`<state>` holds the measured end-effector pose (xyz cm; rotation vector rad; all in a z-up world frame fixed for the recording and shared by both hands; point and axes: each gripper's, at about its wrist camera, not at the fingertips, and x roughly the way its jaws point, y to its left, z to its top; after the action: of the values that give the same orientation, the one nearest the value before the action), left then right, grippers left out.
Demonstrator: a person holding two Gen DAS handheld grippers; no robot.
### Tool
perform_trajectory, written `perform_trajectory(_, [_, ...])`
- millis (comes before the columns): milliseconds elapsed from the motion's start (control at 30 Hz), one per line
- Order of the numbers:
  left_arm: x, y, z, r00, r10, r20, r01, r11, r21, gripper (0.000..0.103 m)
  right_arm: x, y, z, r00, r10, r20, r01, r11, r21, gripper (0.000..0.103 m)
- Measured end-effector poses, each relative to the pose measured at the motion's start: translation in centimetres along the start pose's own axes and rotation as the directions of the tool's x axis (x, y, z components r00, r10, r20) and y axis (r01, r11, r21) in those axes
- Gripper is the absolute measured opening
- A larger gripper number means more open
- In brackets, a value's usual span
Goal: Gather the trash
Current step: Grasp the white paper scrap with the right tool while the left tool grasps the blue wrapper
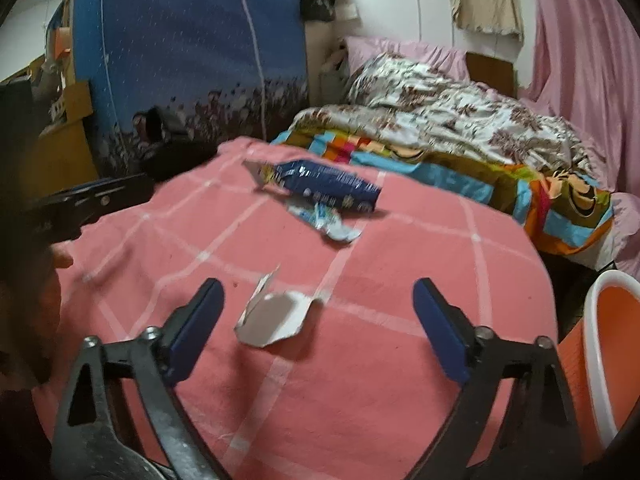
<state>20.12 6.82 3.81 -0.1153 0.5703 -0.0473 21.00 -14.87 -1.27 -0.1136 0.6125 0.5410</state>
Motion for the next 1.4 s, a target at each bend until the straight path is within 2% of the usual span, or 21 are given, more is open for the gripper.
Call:
perform_trajectory(67, [0.6,-0.1,0.0,1.0,-0.012,-0.028,0.012,1.0,-0.002,0.101,0.4,0.3,-0.3,1.0,0.01,-0.029,-0.01,1.0,-0.008,0.08])
perform_trajectory(167, [1.3,-0.1,0.0,0.998,-0.039,-0.057,0.039,0.999,-0.008,0.098,0.8,0.7,-0.5,0.998,0.042,-0.055,-0.043,0.999,-0.015,0.069])
perform_trajectory(200, [1.6,-0.2,0.0,0.996,-0.056,-0.069,0.056,0.998,-0.011,0.095,0.9,0.8,-0.5,0.996,0.059,-0.061,-0.06,0.998,-0.02,0.065])
perform_trajectory(233, [1.8,-0.3,0.1,0.994,-0.072,-0.079,0.071,0.997,-0.013,0.093,1.0,1.0,-0.6,0.995,0.07,-0.068,-0.072,0.997,-0.031,0.055])
perform_trajectory(267, [2.0,-0.3,0.2,0.992,-0.09,-0.088,0.089,0.996,-0.016,0.086,1.1,1.2,-0.6,0.995,0.071,-0.072,-0.074,0.996,-0.04,0.047])
perform_trajectory(333, [2.7,-0.6,0.4,0.985,-0.124,-0.116,0.122,0.992,-0.025,0.078,1.2,1.5,-0.5,0.995,0.065,-0.076,-0.069,0.996,-0.06,0.039])
perform_trajectory(367, [3.0,-0.7,0.5,0.983,-0.134,-0.126,0.131,0.991,-0.028,0.072,1.3,1.4,-0.5,0.995,0.067,-0.076,-0.071,0.996,-0.061,0.031])
perform_trajectory(433, [3.6,-0.9,0.7,0.977,-0.163,-0.139,0.158,0.986,-0.049,0.071,1.2,1.0,-0.4,0.994,0.08,-0.074,-0.083,0.995,-0.047,0.019])
perform_trajectory(500, [4.1,-1.1,1.2,0.973,-0.183,-0.139,0.175,0.982,-0.071,0.07,1.1,0.4,-0.1,0.994,0.086,-0.065,-0.088,0.996,-0.025,0.017])
perform_trajectory(667, [5.5,-1.4,2.4,0.968,-0.206,-0.142,0.191,0.975,-0.112,0.064,0.9,-2.0,0.8,0.999,0.019,-0.033,-0.018,1.0,0.024,0.016])
perform_trajectory(833, [7.8,-1.2,3.9,0.96,-0.24,-0.142,0.207,0.955,-0.213,0.063,1.0,-5.3,1.9,0.999,-0.052,-0.003,0.052,0.994,0.1,0.016])
perform_trajectory(1000, [9.8,-1.0,5.2,0.954,-0.264,-0.143,0.215,0.932,-0.292,0.063,1.6,-7.6,3.2,0.997,-0.077,0.028,0.072,0.984,0.165,0.016])
perform_trajectory(1133, [10.7,-0.9,5.7,0.953,-0.267,-0.143,0.213,0.927,-0.31,0.063,2.3,-7.9,3.9,0.996,-0.086,0.028,0.08,0.982,0.172,0.016])
perform_trajectory(1267, [11.5,-0.8,5.8,0.947,-0.286,-0.146,0.223,0.914,-0.339,0.049,2.9,-7.8,4.2,0.996,-0.083,0.015,0.079,0.983,0.167,0.016])
perform_trajectory(1400, [11.9,-0.2,5.7,0.939,-0.31,-0.147,0.232,0.89,-0.393,0.035,3.1,-8.0,4.1,0.997,-0.08,0.011,0.077,0.983,0.168,0.016])
